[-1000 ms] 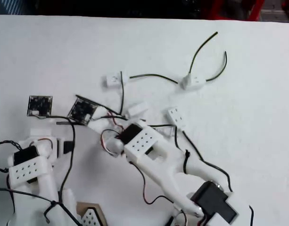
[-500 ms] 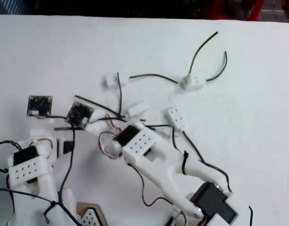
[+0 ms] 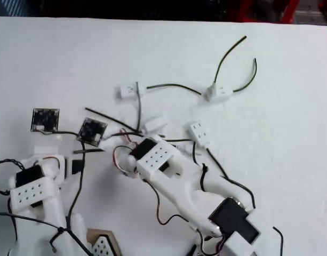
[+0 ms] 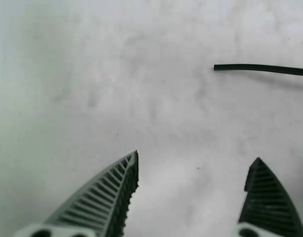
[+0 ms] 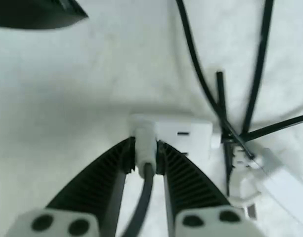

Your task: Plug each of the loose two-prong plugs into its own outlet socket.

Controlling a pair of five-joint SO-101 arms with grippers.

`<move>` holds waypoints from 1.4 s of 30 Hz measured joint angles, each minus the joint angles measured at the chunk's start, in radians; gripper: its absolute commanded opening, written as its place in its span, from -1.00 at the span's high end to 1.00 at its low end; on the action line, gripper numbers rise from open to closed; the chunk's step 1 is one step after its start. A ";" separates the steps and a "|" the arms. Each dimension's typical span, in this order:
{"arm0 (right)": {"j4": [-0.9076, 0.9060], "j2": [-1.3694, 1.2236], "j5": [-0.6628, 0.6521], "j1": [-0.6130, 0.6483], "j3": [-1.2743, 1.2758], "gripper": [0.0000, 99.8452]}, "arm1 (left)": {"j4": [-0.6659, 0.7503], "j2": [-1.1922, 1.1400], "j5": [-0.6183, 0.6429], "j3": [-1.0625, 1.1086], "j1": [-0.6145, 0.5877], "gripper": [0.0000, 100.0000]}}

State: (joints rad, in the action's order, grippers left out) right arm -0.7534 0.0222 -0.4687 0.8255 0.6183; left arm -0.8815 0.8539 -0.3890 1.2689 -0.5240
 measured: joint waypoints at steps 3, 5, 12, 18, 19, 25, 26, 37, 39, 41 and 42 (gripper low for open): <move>0.006 0.038 -0.003 -0.021 0.037 0.97 | 0.000 0.000 0.000 0.000 0.000 0.33; 0.006 0.054 -0.003 -0.031 0.051 0.97 | 0.000 0.000 0.000 0.000 0.000 0.33; 0.104 0.029 -0.005 -0.034 0.092 0.97 | 0.000 0.000 0.000 0.000 0.000 0.33; 0.104 0.018 0.015 -0.034 0.086 0.97 | 0.006 0.000 0.000 0.006 0.000 0.33; 0.084 0.029 0.025 -0.034 0.075 0.97 | 0.012 0.000 0.000 0.006 0.000 0.33; -0.081 0.259 0.071 -0.046 0.069 0.97 | 0.040 0.000 0.000 0.025 0.000 0.33; -0.100 0.318 0.074 -0.048 0.069 0.97 | 0.040 0.000 0.000 0.025 0.000 0.33; -0.187 0.683 0.077 -0.242 0.015 0.97 | 0.040 0.000 0.000 0.025 0.000 0.33; -0.187 0.684 0.077 -0.313 0.002 0.97 | 0.040 0.000 0.000 0.025 0.000 0.33; -0.187 0.684 0.078 -0.381 -0.008 0.97 | 0.040 0.000 0.000 0.025 0.000 0.33; -0.187 0.684 0.081 -0.414 -0.008 0.97 | 0.040 0.000 0.000 0.025 0.000 0.33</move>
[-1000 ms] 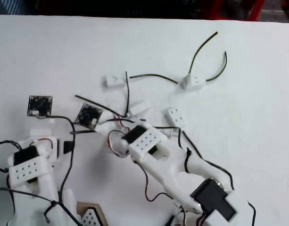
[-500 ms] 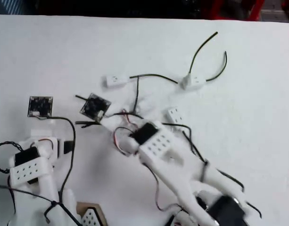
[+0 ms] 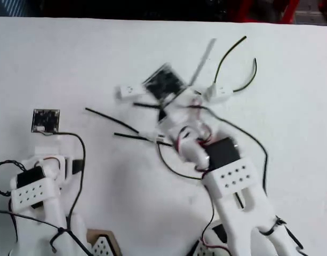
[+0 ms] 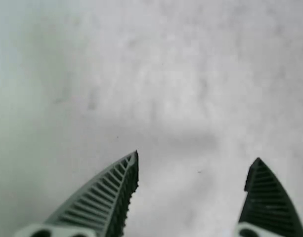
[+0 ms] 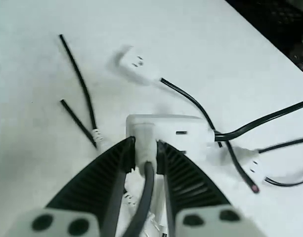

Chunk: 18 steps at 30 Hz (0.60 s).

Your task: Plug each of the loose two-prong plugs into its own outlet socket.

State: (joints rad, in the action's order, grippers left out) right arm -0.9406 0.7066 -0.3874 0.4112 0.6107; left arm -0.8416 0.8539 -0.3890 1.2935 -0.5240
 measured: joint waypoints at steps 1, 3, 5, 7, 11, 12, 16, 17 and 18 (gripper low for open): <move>0.005 0.000 0.000 -0.035 0.000 0.97 | 0.000 0.000 0.000 0.000 0.000 0.33; 0.028 0.000 0.000 -0.104 0.000 0.97 | 0.000 0.000 0.000 0.000 0.000 0.33; 0.057 0.000 0.002 -0.175 0.000 0.97 | 0.000 0.000 0.000 0.000 0.000 0.33; 0.089 -0.003 0.000 -0.245 0.000 0.97 | 0.000 0.000 0.000 0.000 0.000 0.33; 0.152 -0.074 0.000 -0.362 0.000 0.97 | 0.000 0.000 0.000 0.000 0.000 0.33; 0.169 -0.104 0.000 -0.387 0.000 0.97 | 0.000 0.000 0.000 0.000 0.000 0.33; 0.244 -0.250 0.002 -0.465 0.000 0.97 | 0.000 0.000 0.000 0.000 0.000 0.33; 0.265 -0.287 0.002 -0.482 0.000 0.97 | 0.000 0.000 0.000 0.000 0.000 0.33; 0.287 -0.324 0.002 -0.499 0.000 0.97 | 0.000 0.000 0.000 0.000 0.000 0.33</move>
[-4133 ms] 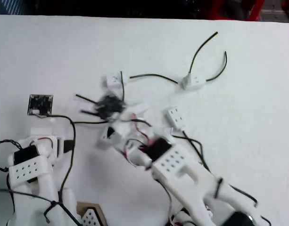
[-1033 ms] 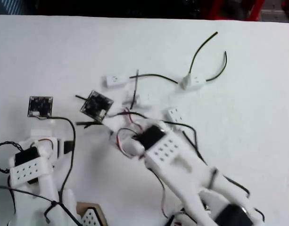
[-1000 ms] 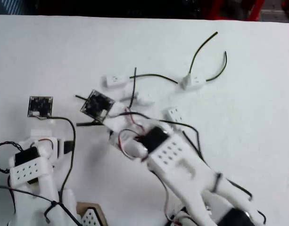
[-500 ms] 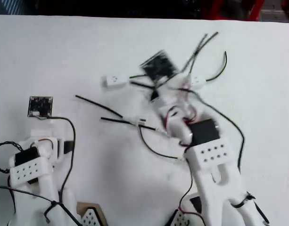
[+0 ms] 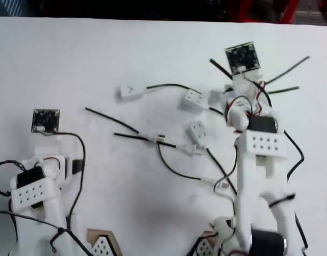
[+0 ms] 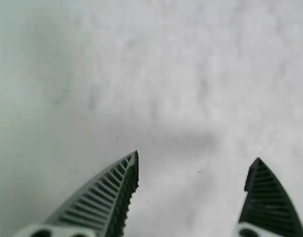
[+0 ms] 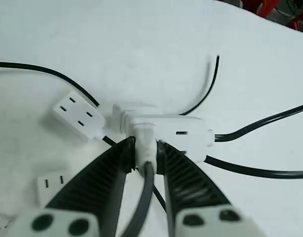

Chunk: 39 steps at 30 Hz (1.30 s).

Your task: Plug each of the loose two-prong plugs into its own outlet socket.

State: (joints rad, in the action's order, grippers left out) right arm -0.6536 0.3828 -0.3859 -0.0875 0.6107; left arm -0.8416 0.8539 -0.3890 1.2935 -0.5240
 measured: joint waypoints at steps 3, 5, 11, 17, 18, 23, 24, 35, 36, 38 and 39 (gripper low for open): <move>0.066 -0.112 0.000 -0.041 0.000 0.96 | 0.000 0.000 0.000 0.000 0.000 0.33; 0.110 -0.172 0.000 -0.057 0.000 0.96 | 0.000 0.000 0.000 0.000 0.000 0.33; 0.238 -0.327 0.000 -0.098 -0.015 0.86 | 0.000 0.000 0.000 0.000 0.000 0.33; 0.221 -0.436 0.069 -0.098 -0.169 0.69 | 0.000 0.000 0.000 0.000 0.000 0.33; 0.195 -0.445 0.077 -0.100 -0.201 0.69 | 0.000 0.000 0.000 0.000 0.000 0.33; 0.006 -0.446 0.138 -0.098 -0.313 0.69 | 0.000 0.000 0.000 0.000 0.000 0.33; -0.035 -0.436 0.143 -0.098 -0.321 0.69 | 0.000 0.000 0.000 0.000 0.000 0.33; -0.376 -0.212 0.149 0.071 -0.324 0.69 | 0.000 0.000 0.000 0.000 0.000 0.33; -0.402 -0.198 0.149 0.097 -0.324 0.69 | 0.000 0.000 0.000 0.000 0.000 0.33; -0.437 -0.181 0.149 0.152 -0.324 0.69 | 0.000 0.000 0.000 0.000 0.000 0.33; -0.446 -0.180 0.149 0.180 -0.324 0.69 | 0.000 0.000 0.000 0.000 0.000 0.33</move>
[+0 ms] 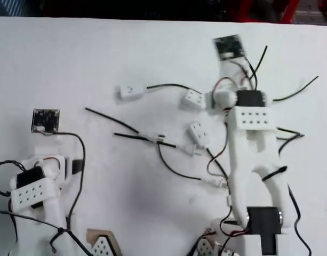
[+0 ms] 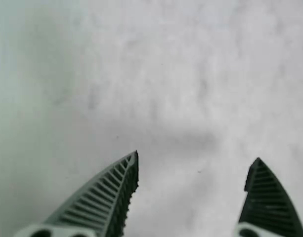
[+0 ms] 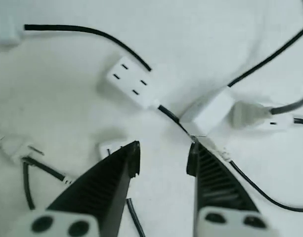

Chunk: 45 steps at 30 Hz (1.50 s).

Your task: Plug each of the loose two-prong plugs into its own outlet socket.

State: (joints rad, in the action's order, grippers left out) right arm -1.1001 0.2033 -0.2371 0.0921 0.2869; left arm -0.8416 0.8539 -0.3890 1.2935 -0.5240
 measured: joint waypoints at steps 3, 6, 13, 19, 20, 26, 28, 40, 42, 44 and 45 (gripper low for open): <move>-0.006 -0.003 -0.002 0.081 0.000 0.60 | 0.000 0.000 0.000 0.000 0.000 0.33; 0.003 -0.068 -0.041 0.149 -0.012 0.49 | 0.000 0.000 0.000 0.000 0.000 0.33; 0.052 -0.290 -0.126 0.173 -0.117 0.49 | 0.000 0.000 0.000 0.000 0.000 0.33; 0.052 -0.486 -0.137 0.167 -0.288 0.49 | 0.000 0.000 0.000 0.000 0.000 0.33; 0.052 -0.520 -0.137 0.161 -0.318 0.49 | 0.000 0.000 0.000 0.000 0.000 0.33; 0.052 -0.709 -0.137 0.141 -0.482 0.49 | 0.000 0.000 0.000 0.000 0.000 0.33; 0.052 -0.755 -0.138 0.129 -0.519 0.49 | 0.000 0.000 0.000 0.000 0.000 0.33; -0.023 -0.836 -0.273 0.112 -0.626 0.95 | 0.000 0.000 0.000 0.000 0.000 0.33; -0.028 -0.825 -0.273 0.112 -0.628 0.97 | 0.000 0.000 0.000 0.000 0.000 0.33; -0.032 -0.799 -0.292 0.117 -0.626 0.96 | 0.000 0.000 0.000 0.000 0.000 0.33; -0.040 -0.781 -0.311 0.117 -0.626 0.96 | 0.000 0.000 0.000 0.000 0.000 0.33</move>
State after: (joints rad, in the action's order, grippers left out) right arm -1.1400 -0.5777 -0.5485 0.2087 -0.3391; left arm -0.8416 0.8539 -0.3890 1.2935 -0.5240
